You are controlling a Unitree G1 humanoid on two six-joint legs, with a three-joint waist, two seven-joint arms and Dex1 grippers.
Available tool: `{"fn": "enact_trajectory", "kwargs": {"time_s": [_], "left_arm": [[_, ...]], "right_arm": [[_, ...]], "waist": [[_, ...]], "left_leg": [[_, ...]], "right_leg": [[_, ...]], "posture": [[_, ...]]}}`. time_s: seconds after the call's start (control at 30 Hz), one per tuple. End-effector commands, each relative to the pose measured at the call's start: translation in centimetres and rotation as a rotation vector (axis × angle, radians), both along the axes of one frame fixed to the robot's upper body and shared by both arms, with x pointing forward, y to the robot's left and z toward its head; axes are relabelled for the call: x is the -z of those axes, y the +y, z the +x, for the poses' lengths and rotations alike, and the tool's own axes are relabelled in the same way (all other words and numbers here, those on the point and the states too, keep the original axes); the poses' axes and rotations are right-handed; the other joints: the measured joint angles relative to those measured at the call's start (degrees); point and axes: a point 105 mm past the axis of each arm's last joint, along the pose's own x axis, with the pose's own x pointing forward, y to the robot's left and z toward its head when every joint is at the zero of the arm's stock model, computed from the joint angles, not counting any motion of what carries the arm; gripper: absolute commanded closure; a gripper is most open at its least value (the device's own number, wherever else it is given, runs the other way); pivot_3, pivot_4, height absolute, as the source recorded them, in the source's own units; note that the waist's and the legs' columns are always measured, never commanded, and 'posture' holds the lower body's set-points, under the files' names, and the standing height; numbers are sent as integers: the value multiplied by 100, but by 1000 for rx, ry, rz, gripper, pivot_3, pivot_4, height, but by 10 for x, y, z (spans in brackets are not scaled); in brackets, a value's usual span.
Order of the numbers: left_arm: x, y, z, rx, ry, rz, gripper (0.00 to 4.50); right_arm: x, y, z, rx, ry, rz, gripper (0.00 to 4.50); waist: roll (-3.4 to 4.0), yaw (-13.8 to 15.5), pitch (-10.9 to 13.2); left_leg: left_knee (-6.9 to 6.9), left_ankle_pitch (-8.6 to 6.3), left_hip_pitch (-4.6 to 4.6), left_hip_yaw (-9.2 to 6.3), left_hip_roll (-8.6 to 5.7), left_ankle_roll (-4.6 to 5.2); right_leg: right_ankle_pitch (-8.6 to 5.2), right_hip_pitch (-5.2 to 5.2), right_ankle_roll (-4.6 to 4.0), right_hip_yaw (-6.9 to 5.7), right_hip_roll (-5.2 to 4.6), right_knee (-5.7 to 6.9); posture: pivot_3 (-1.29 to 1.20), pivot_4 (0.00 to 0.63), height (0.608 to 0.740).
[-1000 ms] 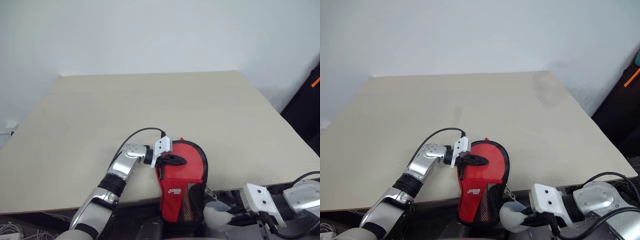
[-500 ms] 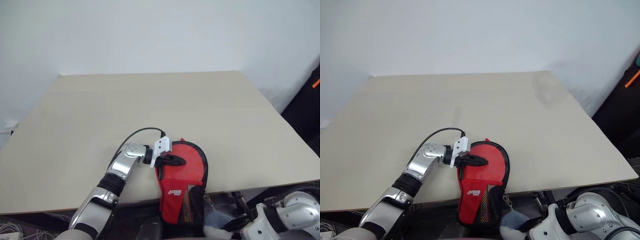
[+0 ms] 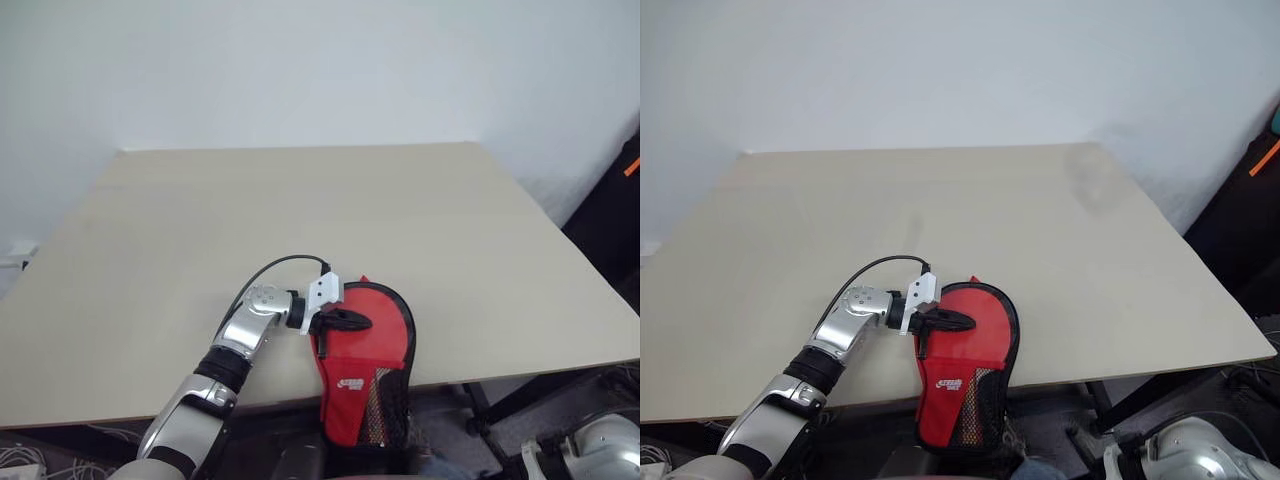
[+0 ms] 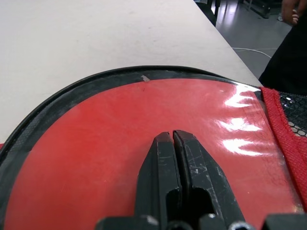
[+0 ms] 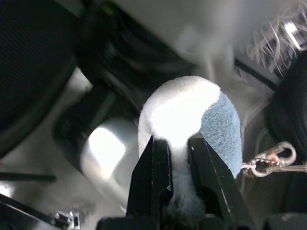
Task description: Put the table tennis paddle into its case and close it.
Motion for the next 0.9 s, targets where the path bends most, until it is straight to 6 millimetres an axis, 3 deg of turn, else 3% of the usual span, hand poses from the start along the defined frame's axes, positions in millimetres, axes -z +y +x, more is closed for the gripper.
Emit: {"fn": "enact_trajectory", "kwargs": {"time_s": [0.03, 0.2, 0.37, 0.5, 0.67, 0.77, 0.83, 0.9], "left_arm": [[20, 7, -6, -20, 56, 59, 4500], [21, 6, -4, -32, 52, 61, 4500], [20, 3, 1, -61, 46, 58, 4500], [18, 2, 7, -84, 58, 62, 4500], [10, 1, 13, -91, 37, 52, 4500], [-1, 4, 15, -97, 42, 37, 3990], [-9, 6, 15, -104, 29, 24, 3380], [-18, 11, 15, -127, 13, 2, 2720]], "right_arm": [[-11, 13, -9, -46, -1, 35, 4495], [-17, 22, -18, -72, 19, 53, 4495], [-20, 22, -11, -24, 29, 32, 4495], [-17, 6, 8, 92, 70, -50, 3346], [-41, 2, 43, 272, 140, 3, 1680], [-65, -1, 77, 415, 181, 97, 683], [-81, -1, 100, 508, 199, 184, 26], [-95, -1, 128, 622, 192, 284, 0]], "waist": [[-1, -2, 1], [-1, -1, -2], [-1, 10, -2], [-1, 12, -1], [-1, 1, 0], [-5, -6, 3], [-16, -16, 11], [-39, -49, 28]], "left_leg": [[2, 0, 1, 0, 0, 0], [11, -1, 0, 0, 0, 3], [12, -2, 0, -2, -1, 4], [18, -1, 0, -5, -1, 4], [31, -2, 0, -14, -1, 4], [33, -2, 0, -19, -1, 5], [32, -2, -2, -18, -2, 5], [31, -2, -1, -20, -2, 5]], "right_leg": [[0, 2, 0, 0, 0, 0], [0, 8, 0, 4, 0, 0], [0, 9, 0, 4, 0, 0], [0, 12, 0, 2, 1, 2], [0, 12, 1, 3, 5, 1], [0, 11, 1, 3, 7, -5], [1, 4, 1, 7, 8, -9], [1, -1, 0, 5, 8, -10]], "posture": [[0, 0, 715], [0, 0, 715], [0, 0, 715], [0, 0, 715], [0, 0, 715], [0, 0, 715], [0, 0, 715], [0, 0, 715]]}}
